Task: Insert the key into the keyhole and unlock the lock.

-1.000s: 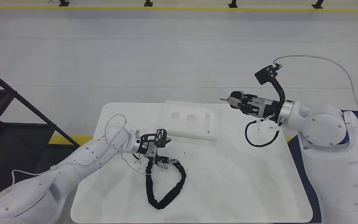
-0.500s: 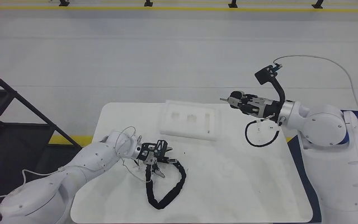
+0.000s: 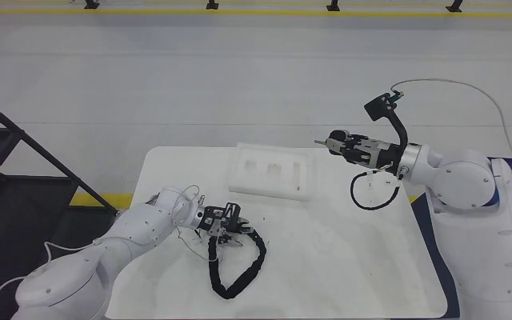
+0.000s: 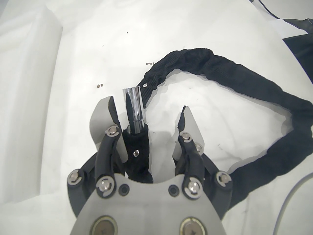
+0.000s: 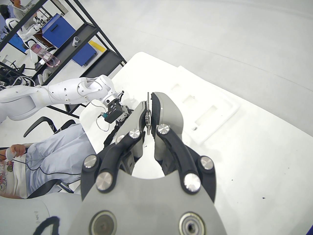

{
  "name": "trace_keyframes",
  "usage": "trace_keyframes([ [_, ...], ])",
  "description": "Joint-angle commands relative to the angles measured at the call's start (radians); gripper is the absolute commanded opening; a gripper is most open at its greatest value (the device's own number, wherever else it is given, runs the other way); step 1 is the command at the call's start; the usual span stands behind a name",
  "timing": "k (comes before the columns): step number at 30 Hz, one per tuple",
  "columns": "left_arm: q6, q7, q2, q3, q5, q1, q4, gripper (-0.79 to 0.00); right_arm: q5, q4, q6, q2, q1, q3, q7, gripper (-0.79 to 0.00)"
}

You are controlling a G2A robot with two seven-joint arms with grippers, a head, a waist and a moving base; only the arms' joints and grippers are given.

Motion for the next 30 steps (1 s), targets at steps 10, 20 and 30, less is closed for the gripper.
trace_keyframes([
  [10,0.017,-0.002,-0.038,-0.006,0.009,0.0,0.071,-0.529,0.0,0.0,0.0,0.0,0.0,0.0,0.0,-0.785],
  [20,0.011,0.031,-0.054,-0.018,0.009,-0.006,0.091,-0.785,0.0,0.0,0.0,0.0,0.0,0.0,0.0,-0.785],
  [30,0.056,0.13,-0.004,-0.044,-0.024,-0.036,0.007,-0.785,0.0,0.0,0.0,0.0,0.0,0.0,0.0,-0.785],
])
